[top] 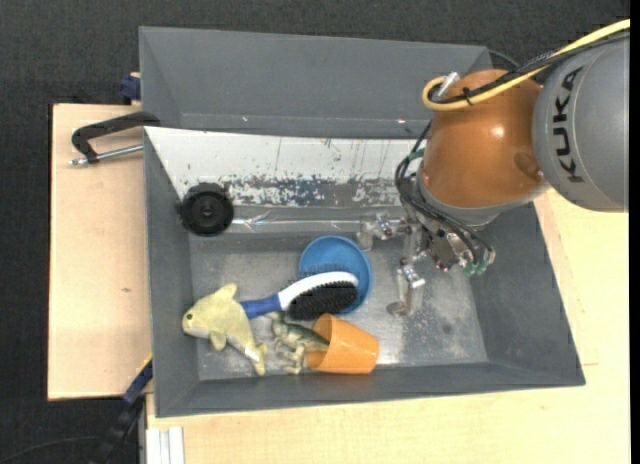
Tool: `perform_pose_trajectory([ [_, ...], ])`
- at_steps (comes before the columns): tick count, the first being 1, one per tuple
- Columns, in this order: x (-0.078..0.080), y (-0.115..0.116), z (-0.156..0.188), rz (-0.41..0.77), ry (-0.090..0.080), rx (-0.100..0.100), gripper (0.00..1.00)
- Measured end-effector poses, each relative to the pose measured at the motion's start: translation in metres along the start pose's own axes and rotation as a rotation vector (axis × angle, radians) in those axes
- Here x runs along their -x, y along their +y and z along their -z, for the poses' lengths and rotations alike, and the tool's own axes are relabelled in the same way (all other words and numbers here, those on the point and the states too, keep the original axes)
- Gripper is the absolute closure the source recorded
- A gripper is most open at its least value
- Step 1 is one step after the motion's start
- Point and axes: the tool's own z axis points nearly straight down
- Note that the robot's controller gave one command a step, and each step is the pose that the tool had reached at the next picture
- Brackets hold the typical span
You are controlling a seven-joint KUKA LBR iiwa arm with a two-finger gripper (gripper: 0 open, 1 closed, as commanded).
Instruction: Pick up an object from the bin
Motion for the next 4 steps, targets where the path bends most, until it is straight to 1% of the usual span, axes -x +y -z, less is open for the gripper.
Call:
perform_pose_trajectory([
  [1,0.035,0.009,-0.049,0.009,-0.008,-0.001,0.0],
  [2,0.011,0.013,-0.094,-0.038,-0.022,-0.008,0.0],
  [3,0.008,0.015,-0.096,-0.035,-0.012,-0.005,1.0],
  [4,0.029,0.004,-0.096,-0.127,-0.01,-0.001,1.0],
])
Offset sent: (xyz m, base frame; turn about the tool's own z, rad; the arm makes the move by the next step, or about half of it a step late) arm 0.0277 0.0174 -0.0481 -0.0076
